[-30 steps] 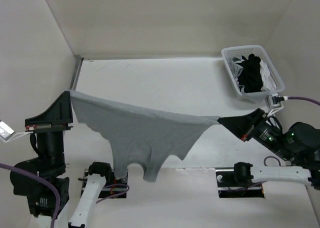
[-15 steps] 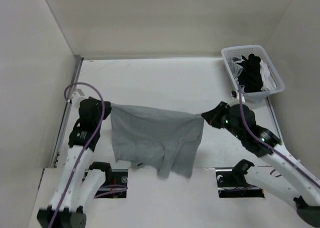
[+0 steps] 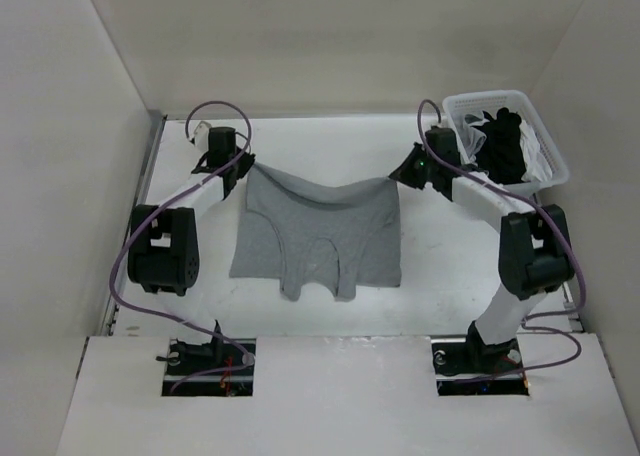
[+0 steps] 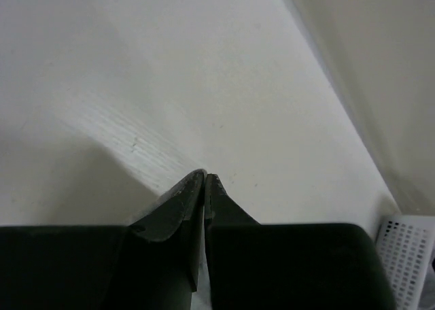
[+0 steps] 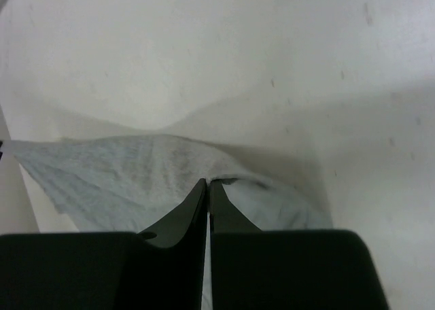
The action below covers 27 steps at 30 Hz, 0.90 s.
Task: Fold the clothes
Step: Fold the tank top
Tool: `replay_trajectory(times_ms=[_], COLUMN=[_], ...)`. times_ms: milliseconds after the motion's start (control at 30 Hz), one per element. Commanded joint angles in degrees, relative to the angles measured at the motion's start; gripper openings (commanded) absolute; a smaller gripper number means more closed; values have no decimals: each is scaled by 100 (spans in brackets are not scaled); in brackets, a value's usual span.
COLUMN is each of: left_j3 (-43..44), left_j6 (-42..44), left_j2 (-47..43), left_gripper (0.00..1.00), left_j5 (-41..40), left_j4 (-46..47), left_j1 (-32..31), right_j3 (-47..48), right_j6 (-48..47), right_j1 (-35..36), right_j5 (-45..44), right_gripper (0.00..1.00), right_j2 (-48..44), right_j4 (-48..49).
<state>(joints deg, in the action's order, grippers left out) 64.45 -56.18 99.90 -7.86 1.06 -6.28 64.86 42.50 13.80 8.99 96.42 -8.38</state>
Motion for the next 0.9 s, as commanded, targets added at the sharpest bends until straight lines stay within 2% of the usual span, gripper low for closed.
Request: replay_trajectory(times_ms=[0, 133, 467, 733, 867], left_j3=[665, 158, -2144, -3393, -3772], left_j6=[-51, -42, -367, -674, -587], left_j2=[30, -627, -2491, -3633, -4196], left_gripper=[0, 0, 0, 0, 0], left_j5=[232, 180, 206, 802, 1119], left_j4=[422, 482, 852, 966, 712], left_j1=[70, 53, 333, 896, 1186], right_j3=[843, 652, -1466, -2661, -3127], right_j6=[-119, -154, -31, -75, -23], right_j1=[-119, -93, 294, 539, 733], right_j5=[173, 24, -424, -513, -644], right_gripper=[3, 3, 4, 6, 6], right_j2=[359, -113, -2161, -3365, -3998], right_j4=[479, 407, 618, 478, 206])
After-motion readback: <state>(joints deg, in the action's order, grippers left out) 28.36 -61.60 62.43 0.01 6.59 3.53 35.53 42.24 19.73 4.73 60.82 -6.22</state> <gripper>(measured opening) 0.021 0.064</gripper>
